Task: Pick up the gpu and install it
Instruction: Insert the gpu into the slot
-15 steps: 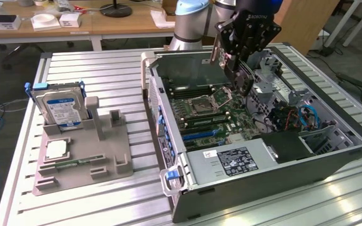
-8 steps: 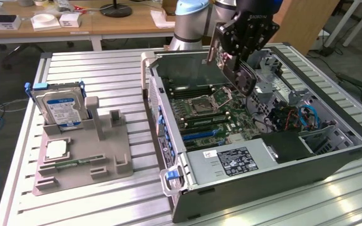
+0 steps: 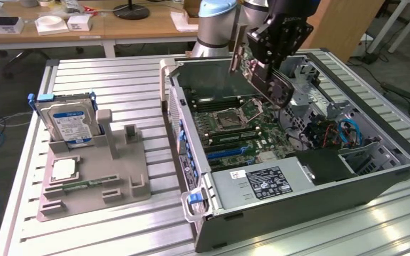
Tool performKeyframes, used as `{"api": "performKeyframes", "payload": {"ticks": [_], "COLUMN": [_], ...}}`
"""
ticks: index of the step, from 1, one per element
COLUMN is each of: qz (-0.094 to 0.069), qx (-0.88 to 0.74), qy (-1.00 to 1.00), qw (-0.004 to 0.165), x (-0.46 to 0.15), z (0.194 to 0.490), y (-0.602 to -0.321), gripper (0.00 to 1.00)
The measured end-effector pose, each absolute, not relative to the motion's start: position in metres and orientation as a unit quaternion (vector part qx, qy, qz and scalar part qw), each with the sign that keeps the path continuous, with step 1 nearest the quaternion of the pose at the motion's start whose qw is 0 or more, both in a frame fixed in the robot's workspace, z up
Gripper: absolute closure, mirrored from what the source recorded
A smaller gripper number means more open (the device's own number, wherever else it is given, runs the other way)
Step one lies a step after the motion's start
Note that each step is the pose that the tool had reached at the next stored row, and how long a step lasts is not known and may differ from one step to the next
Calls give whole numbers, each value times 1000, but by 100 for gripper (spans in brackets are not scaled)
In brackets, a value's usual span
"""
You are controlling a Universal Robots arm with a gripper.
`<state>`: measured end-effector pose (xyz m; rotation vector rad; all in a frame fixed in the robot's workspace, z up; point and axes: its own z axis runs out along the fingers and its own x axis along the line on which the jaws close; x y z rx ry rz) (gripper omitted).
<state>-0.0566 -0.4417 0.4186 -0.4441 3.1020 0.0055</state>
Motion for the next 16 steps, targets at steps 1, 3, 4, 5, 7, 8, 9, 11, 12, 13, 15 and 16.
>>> {"api": "performKeyframes", "payload": {"ticks": [1,3,4,5,7,8,9,11,12,13,15,16], "qz": [2,2,2,2,2,2,2,2,2,2,2,2], "qx": [-148,-164,-172,-180,-196,-204,-212,-227,-234,-240,-253,-260], "qy": [989,986,985,984,981,979,977,974,972,971,967,966], "qw": [4,4,4,4,4,4,4,4,4,4,4,4], "x": [-57,-57,-57,-57,-57,-57,-57,-57,-57,-57,-57,-57], "z": [419,419,419,419,419,419,419,419,419,419,419,419], "y": [-442,-442,-442,-442,-442,-442,-442,-442,-442,-442,-442,-442], "gripper": [74,74,74,74,74,74,74,74,74,74,74,74]}}
